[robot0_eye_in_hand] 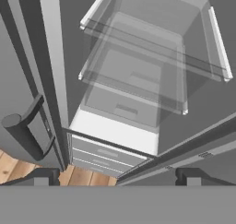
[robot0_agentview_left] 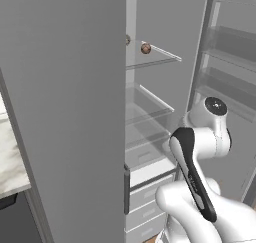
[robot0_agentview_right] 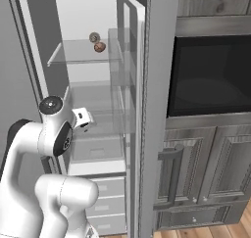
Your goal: Pick the egg and butter from the fridge and place them by the bowl for mixing.
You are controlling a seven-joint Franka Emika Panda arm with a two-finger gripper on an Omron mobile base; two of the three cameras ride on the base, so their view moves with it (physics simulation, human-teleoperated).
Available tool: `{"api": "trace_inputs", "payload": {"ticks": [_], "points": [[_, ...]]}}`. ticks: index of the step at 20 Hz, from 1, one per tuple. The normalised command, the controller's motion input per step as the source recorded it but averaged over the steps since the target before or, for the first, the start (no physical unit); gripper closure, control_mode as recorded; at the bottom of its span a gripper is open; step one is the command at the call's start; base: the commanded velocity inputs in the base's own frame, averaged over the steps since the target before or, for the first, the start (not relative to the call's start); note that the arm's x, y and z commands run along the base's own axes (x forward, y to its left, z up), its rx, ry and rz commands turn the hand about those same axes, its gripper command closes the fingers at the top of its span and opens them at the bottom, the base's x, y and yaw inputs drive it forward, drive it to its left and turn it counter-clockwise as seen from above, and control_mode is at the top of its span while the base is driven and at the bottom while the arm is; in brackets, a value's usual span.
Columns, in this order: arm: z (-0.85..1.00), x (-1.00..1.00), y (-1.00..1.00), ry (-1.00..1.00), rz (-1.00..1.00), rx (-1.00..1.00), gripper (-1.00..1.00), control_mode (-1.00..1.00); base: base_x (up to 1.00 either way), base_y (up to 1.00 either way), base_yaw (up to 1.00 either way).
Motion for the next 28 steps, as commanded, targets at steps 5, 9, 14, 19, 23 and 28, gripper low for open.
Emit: {"api": "trace_inputs", "payload": {"ticks": [5, 9, 14, 19, 23, 28], "points": [[0.67, -0.06, 0.0, -0.14, -0.07, 0.03, -1.0, -1.0, 0.0, 0.0, -0.01], [1.0, 0.0, 0.01, -0.2, -0.18, 0.01, -1.0, -1.0, 0.0, 0.0, 0.0], [1.0, 0.0, 0.0, -0.16, -0.21, 0.0, -1.0, -1.0, 0.0, 0.0, 0.0], [0.97, 0.0, -0.06, -0.15, -0.26, 0.04, -1.0, -1.0, 0.0, 0.0, 0.0], [0.6, 0.0, -0.36, -0.19, -0.14, 0.21, -1.0, -1.0, 0.0, 0.0, 0.0], [0.43, 0.0, -0.49, -0.14, 0.01, 0.3, -1.0, -1.0, 0.0, 0.0, 0.0]]}}
